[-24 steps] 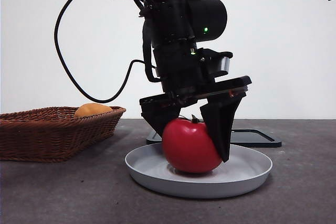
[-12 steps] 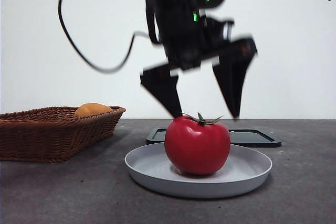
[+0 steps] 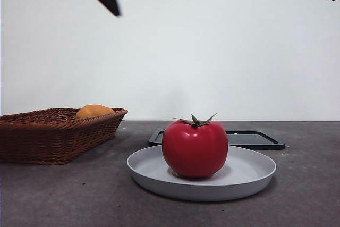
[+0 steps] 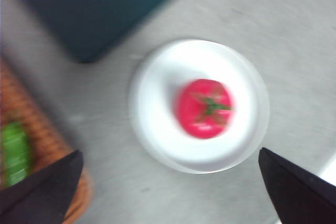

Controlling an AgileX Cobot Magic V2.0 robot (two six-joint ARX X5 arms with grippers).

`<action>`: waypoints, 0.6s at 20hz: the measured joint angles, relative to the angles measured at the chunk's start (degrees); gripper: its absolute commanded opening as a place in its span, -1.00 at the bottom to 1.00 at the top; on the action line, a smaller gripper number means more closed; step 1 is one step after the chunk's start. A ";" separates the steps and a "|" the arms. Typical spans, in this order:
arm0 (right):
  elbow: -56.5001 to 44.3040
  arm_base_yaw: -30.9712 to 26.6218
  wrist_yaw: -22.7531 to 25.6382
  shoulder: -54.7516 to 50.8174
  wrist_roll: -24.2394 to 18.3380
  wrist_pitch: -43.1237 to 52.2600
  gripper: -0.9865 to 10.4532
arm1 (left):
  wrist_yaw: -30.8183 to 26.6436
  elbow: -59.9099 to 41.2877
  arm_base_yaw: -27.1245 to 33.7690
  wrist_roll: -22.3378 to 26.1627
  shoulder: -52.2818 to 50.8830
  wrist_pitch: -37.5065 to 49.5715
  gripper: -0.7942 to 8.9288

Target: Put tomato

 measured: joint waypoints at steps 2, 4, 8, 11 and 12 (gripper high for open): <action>0.00 0.00 0.00 0.00 0.00 0.00 0.45 | -0.02 -7.72 2.99 1.03 -6.49 5.51 0.51; 0.00 0.00 0.02 0.00 0.00 0.02 0.45 | -0.04 -16.31 6.01 1.66 -13.66 12.55 0.51; 0.00 0.00 0.13 0.00 0.00 0.00 0.45 | 0.04 -33.20 7.65 1.29 -30.34 27.34 0.51; 0.00 0.00 0.20 0.00 -0.04 0.00 0.45 | 0.22 -42.60 7.65 -0.94 -38.86 33.73 0.51; 0.00 0.00 0.20 0.00 -0.04 0.00 0.45 | 0.52 -44.81 7.65 -1.29 -40.81 33.81 0.51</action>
